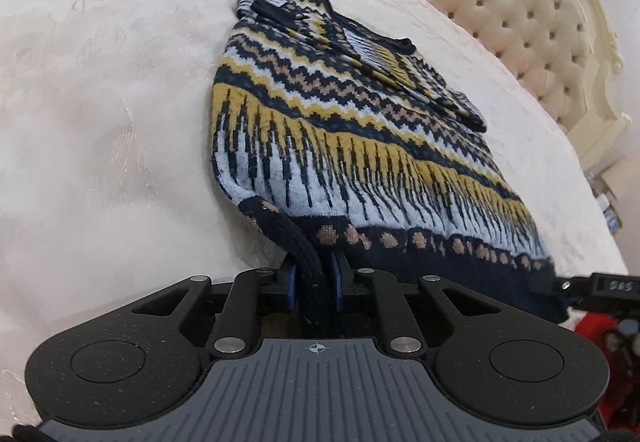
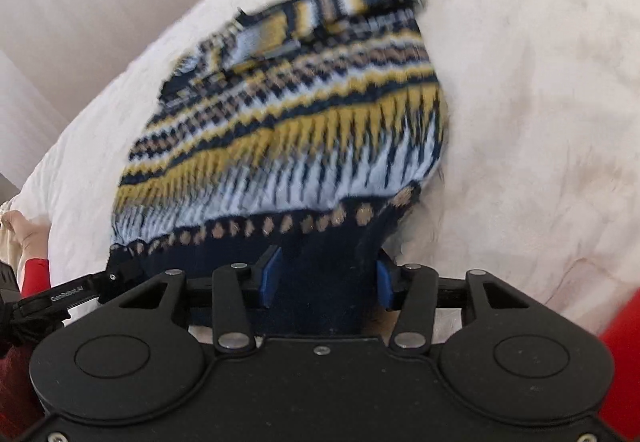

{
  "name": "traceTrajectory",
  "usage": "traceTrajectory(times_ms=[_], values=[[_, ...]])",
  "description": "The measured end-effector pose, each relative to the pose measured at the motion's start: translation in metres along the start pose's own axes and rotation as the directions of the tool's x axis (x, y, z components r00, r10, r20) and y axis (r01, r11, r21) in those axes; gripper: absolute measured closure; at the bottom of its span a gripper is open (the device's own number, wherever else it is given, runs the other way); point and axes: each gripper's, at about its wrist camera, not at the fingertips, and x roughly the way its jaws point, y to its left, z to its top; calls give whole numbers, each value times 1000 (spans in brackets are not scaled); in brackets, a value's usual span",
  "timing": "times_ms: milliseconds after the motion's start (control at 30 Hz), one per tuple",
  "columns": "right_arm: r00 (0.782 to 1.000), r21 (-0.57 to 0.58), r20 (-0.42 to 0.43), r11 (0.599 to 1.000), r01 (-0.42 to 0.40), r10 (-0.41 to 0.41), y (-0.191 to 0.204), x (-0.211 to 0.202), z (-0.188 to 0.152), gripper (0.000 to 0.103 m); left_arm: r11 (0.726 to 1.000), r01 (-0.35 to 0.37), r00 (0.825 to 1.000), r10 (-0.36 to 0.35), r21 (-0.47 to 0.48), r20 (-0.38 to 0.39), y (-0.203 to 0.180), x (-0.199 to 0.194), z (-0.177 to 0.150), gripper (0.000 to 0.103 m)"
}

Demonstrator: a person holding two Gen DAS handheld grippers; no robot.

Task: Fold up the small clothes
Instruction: 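Lift the hem with both grippers and fold it toward the collar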

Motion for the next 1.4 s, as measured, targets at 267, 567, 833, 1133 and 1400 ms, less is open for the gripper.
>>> traceTrajectory(times_ms=[267, 567, 833, 1133, 1400], values=[[996, 99, 12, 991, -87, 87, -16, -6, -3, 89, 999, -10, 998, 7, 43, 59, -7, -7, 0, 96], [941, 144, 221, 945, -293, 258, -28, -34, 13, 89, 998, 48, 976, -53, 30, 210, -22, -48, 39, 98], [886, 29, 349, 942, -335, 305, -17, -46, 67, 89, 995, 81, 957, -94, 60, 276, -37, -46, 89, 98], [841, -76, 432, 942, -327, 326, -5, -26, 159, 89, 986, 59, 931, -111, 159, 346, -61, -15, 175, 98], [837, -130, 470, 960, -249, 281, 4, 29, 241, 89, 990, 27, 933, -73, 135, 353, -66, 49, 240, 98]])
